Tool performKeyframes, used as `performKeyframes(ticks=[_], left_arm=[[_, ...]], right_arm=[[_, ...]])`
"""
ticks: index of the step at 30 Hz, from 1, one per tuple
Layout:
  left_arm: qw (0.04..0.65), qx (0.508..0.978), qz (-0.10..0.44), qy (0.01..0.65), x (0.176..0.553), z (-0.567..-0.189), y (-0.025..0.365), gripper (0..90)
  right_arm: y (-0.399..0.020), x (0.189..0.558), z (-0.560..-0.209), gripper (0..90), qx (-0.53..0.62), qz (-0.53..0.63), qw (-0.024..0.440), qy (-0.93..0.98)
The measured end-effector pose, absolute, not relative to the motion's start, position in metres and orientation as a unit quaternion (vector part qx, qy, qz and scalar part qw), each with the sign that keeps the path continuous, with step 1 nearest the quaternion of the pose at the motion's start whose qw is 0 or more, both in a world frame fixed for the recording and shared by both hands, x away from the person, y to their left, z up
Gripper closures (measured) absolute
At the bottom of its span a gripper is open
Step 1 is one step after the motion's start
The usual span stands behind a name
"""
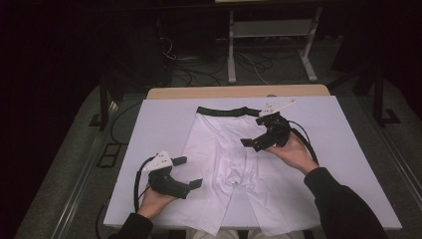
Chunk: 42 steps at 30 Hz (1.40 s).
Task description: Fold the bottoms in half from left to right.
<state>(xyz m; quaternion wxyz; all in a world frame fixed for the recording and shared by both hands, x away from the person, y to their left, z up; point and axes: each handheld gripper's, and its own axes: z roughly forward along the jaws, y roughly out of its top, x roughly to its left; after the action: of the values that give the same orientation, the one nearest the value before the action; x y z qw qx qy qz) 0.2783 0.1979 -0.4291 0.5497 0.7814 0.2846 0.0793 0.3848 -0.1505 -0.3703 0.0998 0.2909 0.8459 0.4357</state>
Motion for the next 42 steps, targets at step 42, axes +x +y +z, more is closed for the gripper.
performKeyframes(ticks=[42], left_arm=[[0.555, 0.779, 0.074, 0.284, 0.279, -0.429, 0.198, 0.0]], right_arm=[[-0.105, 0.460, -0.361, 0.0, 0.301, 0.422, 0.120, 0.847]])
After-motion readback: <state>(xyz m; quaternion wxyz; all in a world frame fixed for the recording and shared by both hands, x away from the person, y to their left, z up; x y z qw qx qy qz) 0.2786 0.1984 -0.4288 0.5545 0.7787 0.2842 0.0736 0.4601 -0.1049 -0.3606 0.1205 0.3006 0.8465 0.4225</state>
